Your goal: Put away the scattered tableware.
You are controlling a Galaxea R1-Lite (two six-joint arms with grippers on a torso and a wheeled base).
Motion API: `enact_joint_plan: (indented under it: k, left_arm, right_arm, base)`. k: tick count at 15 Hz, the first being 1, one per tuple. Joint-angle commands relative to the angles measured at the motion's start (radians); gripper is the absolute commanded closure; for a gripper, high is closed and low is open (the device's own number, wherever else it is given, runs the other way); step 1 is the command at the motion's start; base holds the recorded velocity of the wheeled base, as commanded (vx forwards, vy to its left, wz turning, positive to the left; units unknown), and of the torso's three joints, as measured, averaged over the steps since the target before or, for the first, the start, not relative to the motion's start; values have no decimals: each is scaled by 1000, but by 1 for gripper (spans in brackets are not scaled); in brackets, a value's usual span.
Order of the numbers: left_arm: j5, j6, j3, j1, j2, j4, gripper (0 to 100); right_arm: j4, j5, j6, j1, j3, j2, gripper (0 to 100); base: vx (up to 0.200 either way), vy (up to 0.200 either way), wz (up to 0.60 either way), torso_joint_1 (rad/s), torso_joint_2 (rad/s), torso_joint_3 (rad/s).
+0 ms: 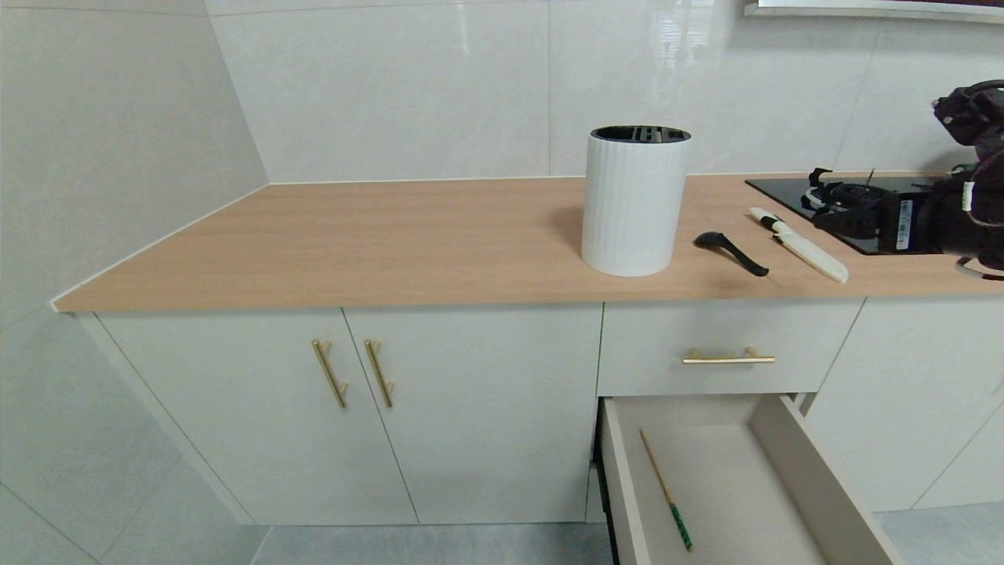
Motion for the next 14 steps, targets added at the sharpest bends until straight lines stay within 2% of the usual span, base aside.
enact_joint_plan:
  k: [1, 3, 6, 14]
  left_arm:
    - [0, 0, 0, 0, 1, -1, 0]
    - [0, 0, 0, 0, 1, -1, 0]
    - [0, 0, 0, 0, 1, -1, 0]
    - [0, 0, 0, 0, 1, -1, 0]
  right_arm:
    - [12, 47, -39, -24, -128, 185, 0]
    - [15, 107, -66, -30, -210, 310, 0]
    - [16, 184, -71, -42, -253, 397, 0]
    - [53, 231, -68, -68, -438, 552, 0]
  base:
    - [0, 0, 0, 0, 0, 0]
    - [0, 0, 0, 0, 0, 0]
    - [0, 0, 0, 0, 0, 0]
    - [0, 0, 0, 0, 0, 0]
